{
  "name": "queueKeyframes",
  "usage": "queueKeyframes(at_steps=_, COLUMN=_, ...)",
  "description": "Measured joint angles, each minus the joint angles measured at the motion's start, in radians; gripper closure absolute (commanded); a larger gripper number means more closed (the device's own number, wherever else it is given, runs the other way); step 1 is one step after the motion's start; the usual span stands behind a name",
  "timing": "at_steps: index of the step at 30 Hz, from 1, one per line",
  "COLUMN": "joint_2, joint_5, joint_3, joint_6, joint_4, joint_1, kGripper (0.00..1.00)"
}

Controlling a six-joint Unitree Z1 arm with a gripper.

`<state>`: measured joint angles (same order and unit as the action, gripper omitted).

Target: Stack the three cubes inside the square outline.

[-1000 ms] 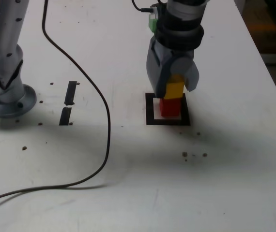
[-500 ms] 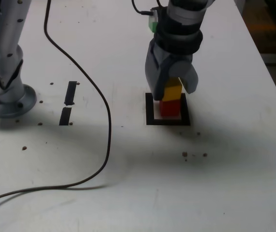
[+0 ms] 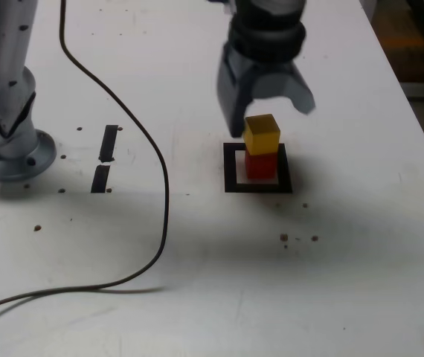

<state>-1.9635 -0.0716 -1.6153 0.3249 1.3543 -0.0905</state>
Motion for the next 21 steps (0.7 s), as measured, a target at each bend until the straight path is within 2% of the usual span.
queueKeyframes(at_steps=6, joint_2=0.166, joint_5=0.002, joint_3=-0.008, joint_6=-0.044, joint_4=0.158, joint_1=0.054, kGripper=0.01)
queueKeyframes(at_steps=10, joint_2=0.243, joint_5=-0.024, joint_3=-0.019, joint_6=-0.15, joint_4=0.189, joint_1=0.183, kGripper=0.01)
queueKeyframes(at_steps=15, joint_2=0.198, joint_5=-0.046, joint_3=-0.079, joint_6=-0.291, joint_4=0.195, joint_1=0.352, kGripper=0.01)
queueKeyframes(at_steps=18, joint_2=0.12, joint_5=-0.072, joint_3=-0.169, joint_6=-0.379, joint_4=0.198, joint_1=0.457, kGripper=0.01)
queueKeyframes(at_steps=21, joint_2=0.049, joint_5=-0.084, joint_3=-0.241, joint_6=-0.444, joint_4=0.197, joint_1=0.555, kGripper=0.0)
